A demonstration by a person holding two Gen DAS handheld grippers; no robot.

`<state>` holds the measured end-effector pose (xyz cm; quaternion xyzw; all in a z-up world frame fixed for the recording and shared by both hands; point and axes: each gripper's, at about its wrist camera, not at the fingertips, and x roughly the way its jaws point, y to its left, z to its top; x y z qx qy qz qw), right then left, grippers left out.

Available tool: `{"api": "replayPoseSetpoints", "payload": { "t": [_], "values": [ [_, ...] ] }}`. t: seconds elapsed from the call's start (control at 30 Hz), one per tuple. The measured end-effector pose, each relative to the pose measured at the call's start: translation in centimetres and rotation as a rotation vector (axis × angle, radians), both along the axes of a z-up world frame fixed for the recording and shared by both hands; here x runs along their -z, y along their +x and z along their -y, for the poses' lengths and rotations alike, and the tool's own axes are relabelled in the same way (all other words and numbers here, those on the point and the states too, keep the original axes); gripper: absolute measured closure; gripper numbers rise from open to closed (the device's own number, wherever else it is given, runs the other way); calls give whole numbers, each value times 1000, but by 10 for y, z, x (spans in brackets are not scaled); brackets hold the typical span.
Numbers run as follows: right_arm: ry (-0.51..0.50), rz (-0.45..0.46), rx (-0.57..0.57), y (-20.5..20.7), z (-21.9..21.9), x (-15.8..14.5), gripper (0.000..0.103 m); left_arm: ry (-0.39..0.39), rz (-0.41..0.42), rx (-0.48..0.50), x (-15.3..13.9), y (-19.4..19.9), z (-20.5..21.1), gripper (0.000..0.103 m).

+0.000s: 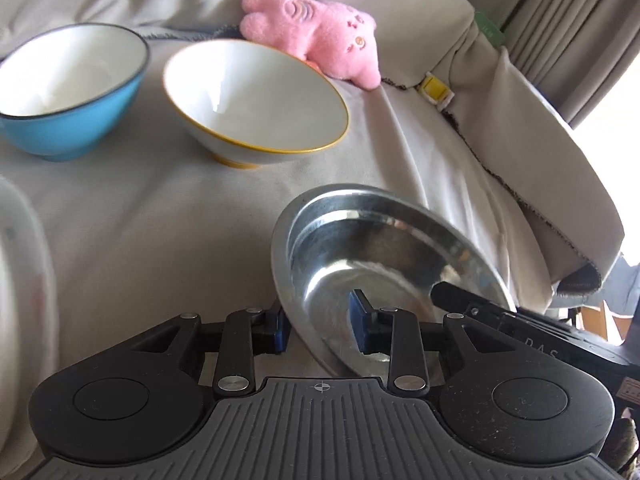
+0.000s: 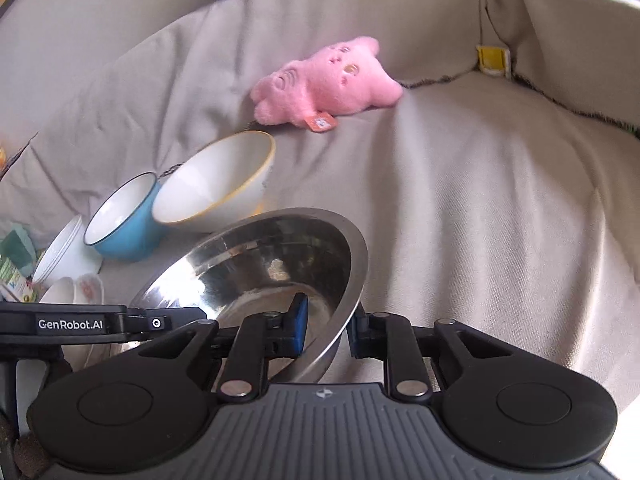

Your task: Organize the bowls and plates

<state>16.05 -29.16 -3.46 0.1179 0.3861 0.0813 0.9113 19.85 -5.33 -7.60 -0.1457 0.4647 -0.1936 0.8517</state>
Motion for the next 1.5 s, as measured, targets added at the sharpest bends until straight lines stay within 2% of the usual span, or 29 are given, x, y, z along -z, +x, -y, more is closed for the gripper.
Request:
{"api": "replayPoseSetpoints", "payload": {
  "t": [0.07,0.2,0.33,0.5,0.67,0.83,1.07,1.27,1.5],
  "values": [
    [-16,43,-36,-6,-18,-20,83,-11,38,-14,-17,-17,-17,70],
    [29,104,-140,-9,-61,-58,83,-6,114,-54,-56,-43,-64,70],
    [30,131,-243,-4,-120,-74,83,4,171,-117,-83,-65,-123,70],
    [-18,94,-344,11,-196,-65,83,0,166,-223,-76,-78,-194,70],
    [-80,25,-401,13,-242,-41,83,-14,122,-332,-52,-79,-241,70],
    [-104,-9,-408,12,-254,-30,83,18,100,-352,-37,-78,-255,69],
    [-90,-68,-414,10,-255,-14,81,49,78,-358,-34,-83,-257,70],
    [-35,-92,-397,15,-248,-17,82,50,63,-348,-30,-82,-255,72],
    [-41,-106,-390,10,-248,-20,81,66,68,-337,-31,-83,-253,72]
  ]
}}
